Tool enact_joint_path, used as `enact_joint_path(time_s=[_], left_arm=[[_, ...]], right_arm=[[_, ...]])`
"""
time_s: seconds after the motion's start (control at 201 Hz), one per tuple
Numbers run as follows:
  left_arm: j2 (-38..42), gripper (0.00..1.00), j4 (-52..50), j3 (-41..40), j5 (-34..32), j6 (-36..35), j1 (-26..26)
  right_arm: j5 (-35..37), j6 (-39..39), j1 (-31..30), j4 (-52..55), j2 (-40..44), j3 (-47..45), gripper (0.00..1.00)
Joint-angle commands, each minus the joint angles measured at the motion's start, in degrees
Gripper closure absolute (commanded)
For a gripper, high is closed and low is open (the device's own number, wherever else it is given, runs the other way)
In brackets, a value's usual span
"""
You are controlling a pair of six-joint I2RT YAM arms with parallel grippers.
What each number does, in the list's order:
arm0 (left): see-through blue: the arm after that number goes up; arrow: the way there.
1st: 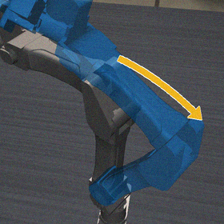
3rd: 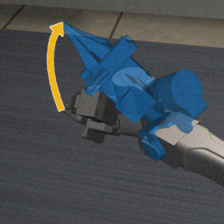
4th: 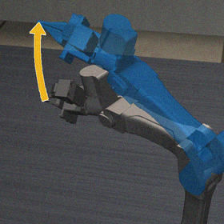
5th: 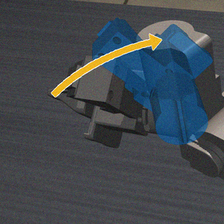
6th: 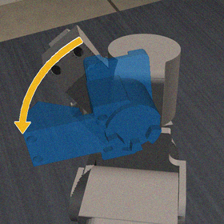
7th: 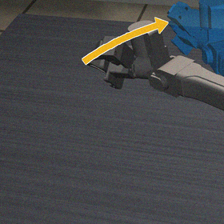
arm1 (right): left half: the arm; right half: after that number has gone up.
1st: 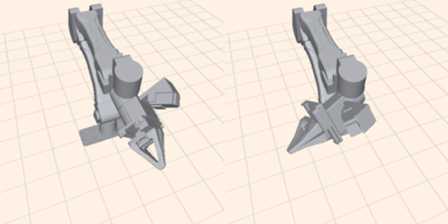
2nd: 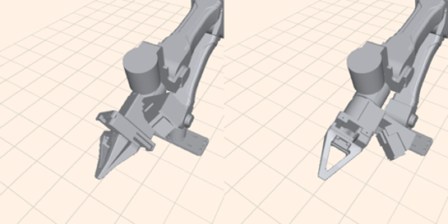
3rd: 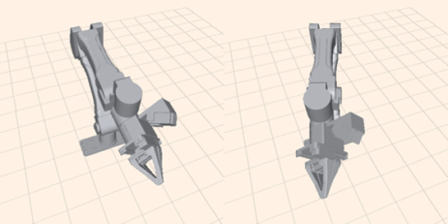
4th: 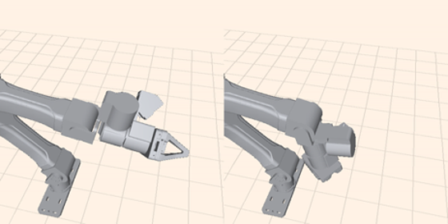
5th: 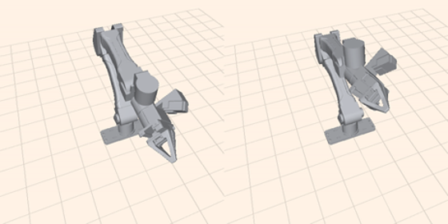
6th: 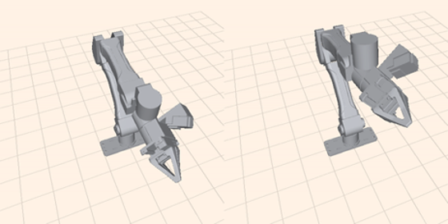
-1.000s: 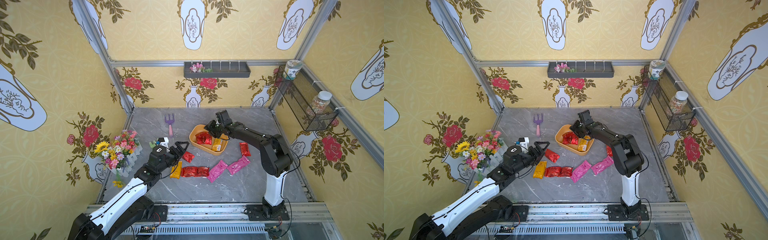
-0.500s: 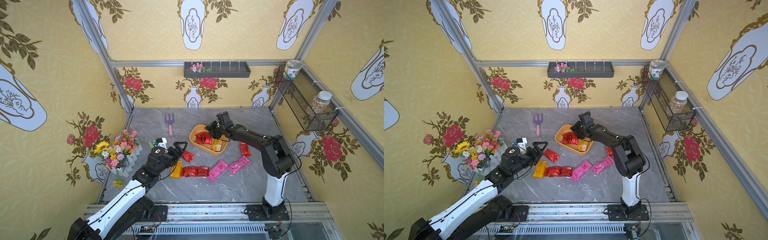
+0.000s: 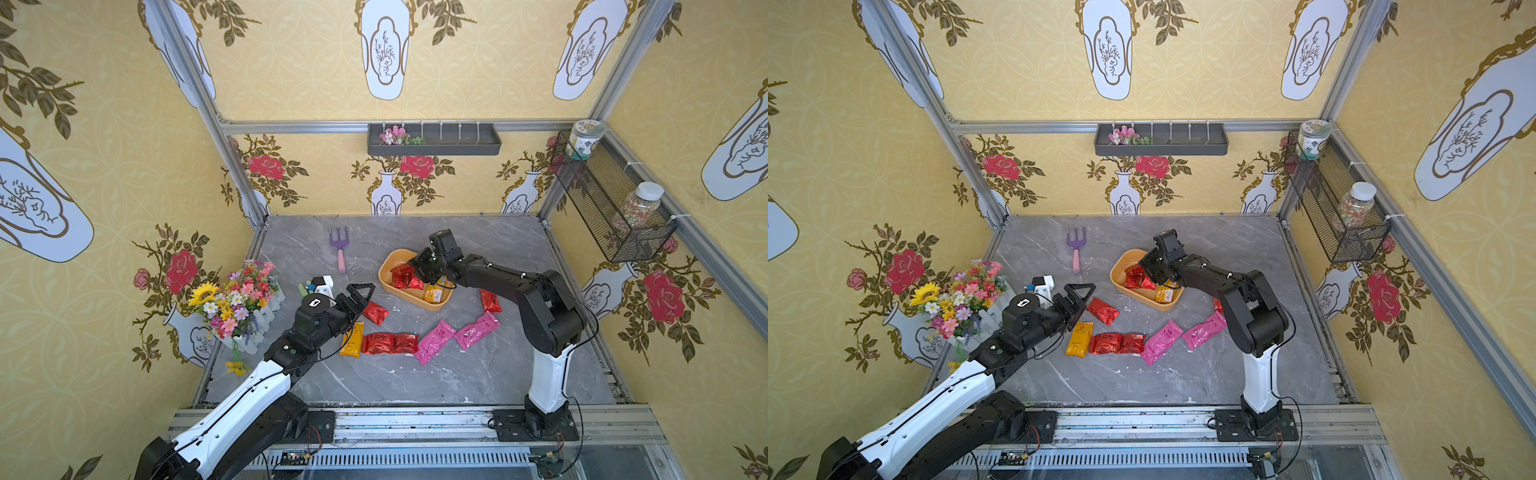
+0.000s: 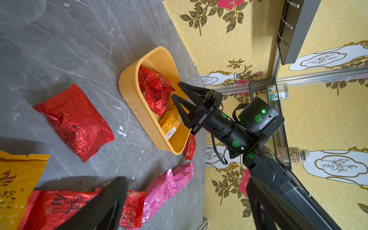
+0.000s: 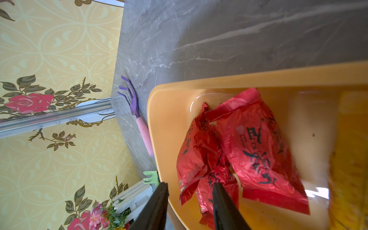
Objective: Take the tea bags out of the storage box
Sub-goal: Pick up the tea bag from the storage box.
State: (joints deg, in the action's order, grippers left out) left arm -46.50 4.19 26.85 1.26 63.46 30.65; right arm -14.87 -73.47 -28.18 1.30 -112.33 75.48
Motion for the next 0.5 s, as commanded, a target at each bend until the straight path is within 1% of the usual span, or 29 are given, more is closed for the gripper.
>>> enact_joint_path(time_s=[0.0,0.144,0.299,0.413,0.498], left_arm=[[0.8,0.01,-0.9,-0.7,-0.5,-0.6,0.0],[1.4,0.00,-1.5,-1.0,-0.7,-0.5,-0.1],[1.8,0.00,-1.8,-1.1,-0.8,-0.7,-0.2],[1.6,0.00,-1.7,-1.1,-0.7,-0.7,-0.3],[1.2,0.00,-1.5,-1.0,-0.6,-0.6,-0.3]], right_arm=[[-0.1,-1.1,-0.1,-3.6,-1.1,0.7,0.60],[-0.4,-1.6,0.0,-4.2,-2.2,1.0,0.65],[-0.6,-2.0,-0.2,-4.5,-2.7,1.0,0.75],[-0.7,-2.0,-0.1,-4.6,-2.3,0.7,0.85],[-0.6,-2.1,-0.2,-4.5,-1.5,0.0,0.94]])
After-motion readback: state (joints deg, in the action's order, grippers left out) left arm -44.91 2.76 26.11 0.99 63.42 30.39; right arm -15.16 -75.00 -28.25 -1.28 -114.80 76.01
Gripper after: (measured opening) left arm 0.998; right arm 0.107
